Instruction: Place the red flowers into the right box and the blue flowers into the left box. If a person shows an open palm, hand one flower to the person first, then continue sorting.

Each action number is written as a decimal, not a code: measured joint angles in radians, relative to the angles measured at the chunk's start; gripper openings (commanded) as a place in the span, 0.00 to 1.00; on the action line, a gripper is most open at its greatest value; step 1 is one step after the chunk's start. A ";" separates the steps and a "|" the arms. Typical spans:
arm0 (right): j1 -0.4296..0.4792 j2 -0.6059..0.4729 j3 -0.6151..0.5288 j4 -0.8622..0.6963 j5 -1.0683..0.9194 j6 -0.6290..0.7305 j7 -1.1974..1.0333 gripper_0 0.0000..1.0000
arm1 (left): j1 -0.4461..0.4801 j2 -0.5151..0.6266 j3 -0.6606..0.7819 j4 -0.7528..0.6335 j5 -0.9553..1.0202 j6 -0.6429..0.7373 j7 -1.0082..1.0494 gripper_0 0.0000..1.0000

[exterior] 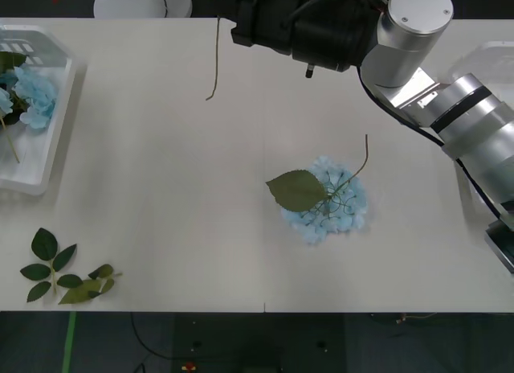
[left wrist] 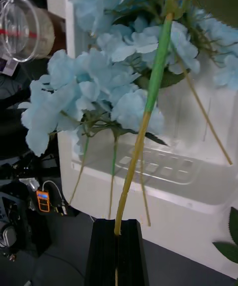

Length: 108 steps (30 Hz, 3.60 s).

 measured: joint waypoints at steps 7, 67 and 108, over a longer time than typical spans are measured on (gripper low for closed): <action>-0.019 0.061 0.042 0.000 0.000 -0.073 0.010 0.00 | 0.135 0.003 0.084 -0.001 -0.037 -0.105 0.000 0.00; -0.039 0.096 0.172 -0.002 0.035 -0.174 0.097 0.00 | 0.777 -0.306 -0.080 -0.634 0.979 -1.142 0.001 1.00; -0.039 0.096 0.172 -0.002 0.064 -0.207 0.097 0.00 | 0.385 -0.572 -0.290 -0.218 0.721 -1.446 0.014 0.45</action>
